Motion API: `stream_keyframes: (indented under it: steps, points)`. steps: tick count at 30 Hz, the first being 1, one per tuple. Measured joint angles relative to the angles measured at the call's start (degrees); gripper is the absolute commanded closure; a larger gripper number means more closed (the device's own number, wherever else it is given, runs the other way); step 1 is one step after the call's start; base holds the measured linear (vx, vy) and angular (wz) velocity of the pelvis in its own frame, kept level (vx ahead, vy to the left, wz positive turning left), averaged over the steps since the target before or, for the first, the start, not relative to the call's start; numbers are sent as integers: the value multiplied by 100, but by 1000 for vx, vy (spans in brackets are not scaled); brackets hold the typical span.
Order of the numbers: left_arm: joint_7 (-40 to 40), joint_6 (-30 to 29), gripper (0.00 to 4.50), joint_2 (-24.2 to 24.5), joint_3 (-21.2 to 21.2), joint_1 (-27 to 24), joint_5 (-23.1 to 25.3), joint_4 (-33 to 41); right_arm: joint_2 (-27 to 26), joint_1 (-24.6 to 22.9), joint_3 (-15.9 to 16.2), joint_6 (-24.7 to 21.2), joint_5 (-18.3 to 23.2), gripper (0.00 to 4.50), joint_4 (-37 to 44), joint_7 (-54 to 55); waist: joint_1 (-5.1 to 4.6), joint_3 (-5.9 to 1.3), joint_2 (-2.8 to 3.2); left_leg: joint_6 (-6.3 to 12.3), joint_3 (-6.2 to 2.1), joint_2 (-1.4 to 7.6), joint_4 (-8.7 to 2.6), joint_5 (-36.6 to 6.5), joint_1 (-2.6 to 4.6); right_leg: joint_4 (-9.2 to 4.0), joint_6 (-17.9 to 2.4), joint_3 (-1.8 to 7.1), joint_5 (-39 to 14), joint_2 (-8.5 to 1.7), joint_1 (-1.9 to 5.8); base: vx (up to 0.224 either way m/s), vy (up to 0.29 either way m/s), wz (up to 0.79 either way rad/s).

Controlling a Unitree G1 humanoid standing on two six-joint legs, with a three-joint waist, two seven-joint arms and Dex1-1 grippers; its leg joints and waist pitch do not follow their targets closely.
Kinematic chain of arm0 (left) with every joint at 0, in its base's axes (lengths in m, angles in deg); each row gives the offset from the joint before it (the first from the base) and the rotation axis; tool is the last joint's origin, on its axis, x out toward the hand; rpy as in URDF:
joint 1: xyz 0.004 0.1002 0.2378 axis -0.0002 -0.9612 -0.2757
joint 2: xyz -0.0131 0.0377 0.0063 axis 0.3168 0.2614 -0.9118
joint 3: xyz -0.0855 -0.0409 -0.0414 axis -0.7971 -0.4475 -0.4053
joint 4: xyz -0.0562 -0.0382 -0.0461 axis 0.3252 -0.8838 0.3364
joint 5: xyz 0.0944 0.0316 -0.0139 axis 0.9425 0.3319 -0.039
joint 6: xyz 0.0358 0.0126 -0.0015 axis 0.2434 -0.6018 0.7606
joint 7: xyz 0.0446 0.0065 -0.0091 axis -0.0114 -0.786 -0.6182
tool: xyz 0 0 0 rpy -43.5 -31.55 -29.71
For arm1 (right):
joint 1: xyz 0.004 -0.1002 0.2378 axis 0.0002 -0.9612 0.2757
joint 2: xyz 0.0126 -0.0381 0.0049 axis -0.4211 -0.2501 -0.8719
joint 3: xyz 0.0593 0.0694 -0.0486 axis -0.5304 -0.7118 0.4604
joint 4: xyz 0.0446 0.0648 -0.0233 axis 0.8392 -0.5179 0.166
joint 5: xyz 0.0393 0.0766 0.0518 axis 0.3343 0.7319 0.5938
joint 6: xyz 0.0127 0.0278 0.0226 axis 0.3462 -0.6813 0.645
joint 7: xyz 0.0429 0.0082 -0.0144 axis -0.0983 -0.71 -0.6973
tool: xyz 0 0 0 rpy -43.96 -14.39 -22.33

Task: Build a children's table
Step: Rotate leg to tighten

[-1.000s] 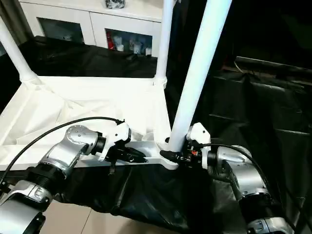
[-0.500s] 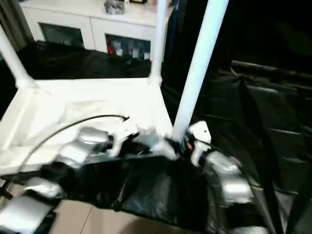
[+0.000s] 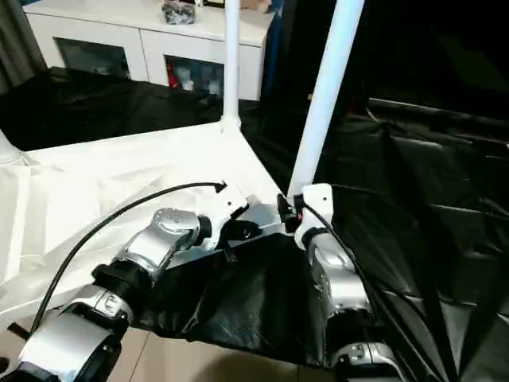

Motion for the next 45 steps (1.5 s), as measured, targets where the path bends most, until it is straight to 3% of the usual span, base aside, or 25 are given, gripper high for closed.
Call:
stream_keyframes:
  steps: [6, 10, 18, 31, 40, 45]
  points:
    - [815, 479, 450, 440, 133, -136, -88, 248, 707, -342, 289, 79, 239, 130, 382, -1684, 13, 4, 16, 1, 1, 13, -25, 1, -41, 12, -7, -11, 92, 7, -46, 0, 0, 0]
    - [1612, 676, 450, 801, 165, -265, -266, 452, 1539, -655, 622, 43, 458, 130, 915, -3223, 57, -11, 96, 61, 3, 30, -30, 38, -61, 19, 7, -34, 66, 20, -61, 40, -7, -1]
    - [2322, 891, 450, 1102, 240, -280, -364, 474, 2077, -654, 809, -291, 642, 145, 1134, -4422, 128, -5, 86, 66, 12, 25, -17, 32, -62, 18, -14, -29, 55, 9, -64, 0, 0, 0]
    - [2710, 948, 450, 1247, 292, -289, -446, 474, 2187, -483, 976, -449, 646, 243, 1134, -4911, 177, -2, 80, 63, 30, 30, 8, 34, -58, 52, -15, -27, 56, 8, -62, 0, 0, 0]
    - [2753, 960, 450, 1262, 297, -327, -462, 494, 2102, -658, 951, -550, 684, 251, 1339, -4811, 187, -6, 81, 63, 30, 30, 9, 34, -54, 56, -15, -26, 55, 8, -60, 0, 0, 0]
    - [2364, 784, 450, 1126, 269, -366, -389, 477, 1736, -933, 708, -571, 687, 251, 1418, -4094, 174, -34, 67, 31, 28, 28, 16, 20, -25, 61, -17, -15, 57, 5, -37, 0, 0, 0]
